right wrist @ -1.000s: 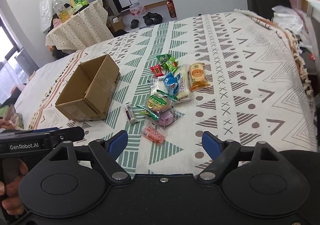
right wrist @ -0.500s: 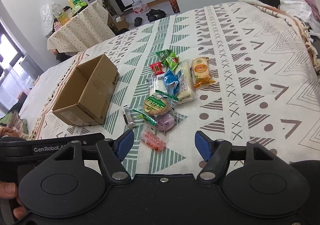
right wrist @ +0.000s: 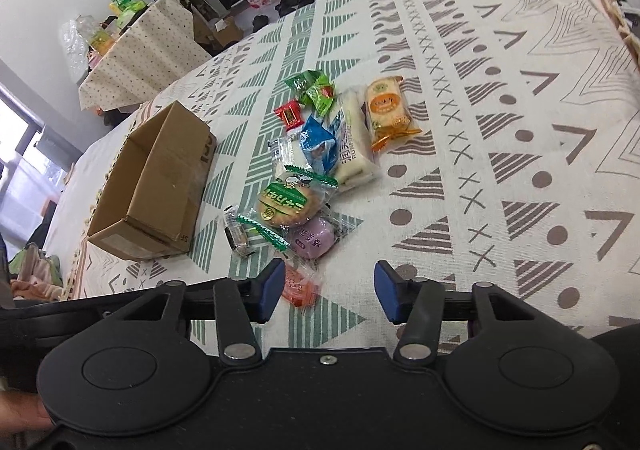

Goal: Organize snacks
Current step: 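Reach the left tool to the red candy packet and close on it, then grasp the purple round bun packet with the right tool while the left lifts the red packet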

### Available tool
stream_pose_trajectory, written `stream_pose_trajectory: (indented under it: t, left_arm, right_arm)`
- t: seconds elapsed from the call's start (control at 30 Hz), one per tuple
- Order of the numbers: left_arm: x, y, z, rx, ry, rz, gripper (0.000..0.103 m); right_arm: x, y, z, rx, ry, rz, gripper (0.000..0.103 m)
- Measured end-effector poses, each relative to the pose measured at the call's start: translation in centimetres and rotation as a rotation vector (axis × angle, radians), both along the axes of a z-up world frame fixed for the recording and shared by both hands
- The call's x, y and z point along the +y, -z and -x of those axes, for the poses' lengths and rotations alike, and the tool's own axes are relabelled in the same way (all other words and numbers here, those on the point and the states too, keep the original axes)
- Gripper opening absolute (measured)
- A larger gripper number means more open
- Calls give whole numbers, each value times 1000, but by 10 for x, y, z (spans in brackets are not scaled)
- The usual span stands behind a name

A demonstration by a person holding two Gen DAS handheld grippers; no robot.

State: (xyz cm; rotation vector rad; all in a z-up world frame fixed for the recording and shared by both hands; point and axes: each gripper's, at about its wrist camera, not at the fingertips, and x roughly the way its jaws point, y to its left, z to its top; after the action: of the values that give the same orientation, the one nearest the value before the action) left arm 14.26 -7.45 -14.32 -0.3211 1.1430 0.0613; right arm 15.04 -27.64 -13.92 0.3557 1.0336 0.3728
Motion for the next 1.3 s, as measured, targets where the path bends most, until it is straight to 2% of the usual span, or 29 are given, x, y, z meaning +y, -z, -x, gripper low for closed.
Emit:
stream_pose_trajectory:
  t: [0.3, 0.4, 0.63, 0.7, 0.8, 1.13, 1.3]
  left_arm:
    - [-2, 26, -21, 67, -76, 29, 35]
    - [-6, 32, -28, 80, -72, 8, 35]
    - [-8, 52, -32, 119, -101, 55, 34]
    - [-6, 52, -31, 108, -110, 62, 24]
    - [-1, 48, -32, 97, -122, 38, 19]
    - [26, 35, -30, 74, -172, -4, 17]
    - [37, 28, -30, 60, -194, 1, 17]
  right_arm:
    - [-2, 17, -16, 35, 10, -11, 49]
    - [-2, 21, -22, 49, 6, -20, 49]
    - [-3, 30, -31, 78, 17, -30, 49]
    - [-2, 33, -34, 85, 18, -28, 49]
    - [-2, 36, -38, 89, 19, -33, 49]
    - [18, 39, -43, 64, -45, -14, 50]
    - [26, 37, -43, 39, -63, 9, 63]
